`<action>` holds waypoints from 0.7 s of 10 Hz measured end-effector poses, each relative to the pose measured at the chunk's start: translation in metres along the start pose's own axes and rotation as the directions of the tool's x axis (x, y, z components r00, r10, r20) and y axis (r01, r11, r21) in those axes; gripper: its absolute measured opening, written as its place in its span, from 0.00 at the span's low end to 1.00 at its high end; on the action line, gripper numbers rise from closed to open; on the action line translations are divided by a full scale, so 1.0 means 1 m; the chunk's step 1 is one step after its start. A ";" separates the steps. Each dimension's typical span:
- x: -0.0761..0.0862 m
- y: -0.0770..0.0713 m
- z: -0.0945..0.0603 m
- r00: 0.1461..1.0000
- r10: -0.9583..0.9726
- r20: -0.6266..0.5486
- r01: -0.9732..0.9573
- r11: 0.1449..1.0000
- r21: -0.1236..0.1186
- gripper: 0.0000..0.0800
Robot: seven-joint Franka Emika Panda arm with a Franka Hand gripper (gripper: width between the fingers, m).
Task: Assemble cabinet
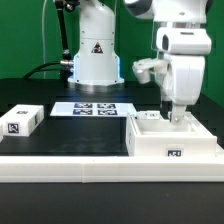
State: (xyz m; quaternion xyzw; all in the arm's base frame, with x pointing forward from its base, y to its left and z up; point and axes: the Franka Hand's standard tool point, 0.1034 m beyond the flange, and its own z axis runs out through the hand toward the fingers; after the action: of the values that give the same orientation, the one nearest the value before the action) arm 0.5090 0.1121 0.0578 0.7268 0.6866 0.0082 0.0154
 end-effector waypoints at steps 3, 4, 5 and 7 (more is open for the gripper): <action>0.018 -0.029 -0.028 0.999 0.046 -0.002 -0.046 0.999 -0.016 1.00; 0.024 -0.038 -0.031 0.999 0.036 -0.015 -0.037 0.999 -0.033 1.00; 0.031 -0.053 -0.028 0.998 0.050 -0.024 -0.051 0.998 -0.033 1.00; 0.050 -0.079 -0.019 0.997 0.066 -0.049 -0.067 0.997 -0.029 1.00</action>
Offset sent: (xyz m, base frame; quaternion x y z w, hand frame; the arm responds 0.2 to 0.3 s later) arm -0.0479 0.0279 0.0188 -0.0513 0.0162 -0.0081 0.9985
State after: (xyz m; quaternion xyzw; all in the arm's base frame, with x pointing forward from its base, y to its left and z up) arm 0.4323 0.1663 0.0732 0.7485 0.6620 0.0368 0.0097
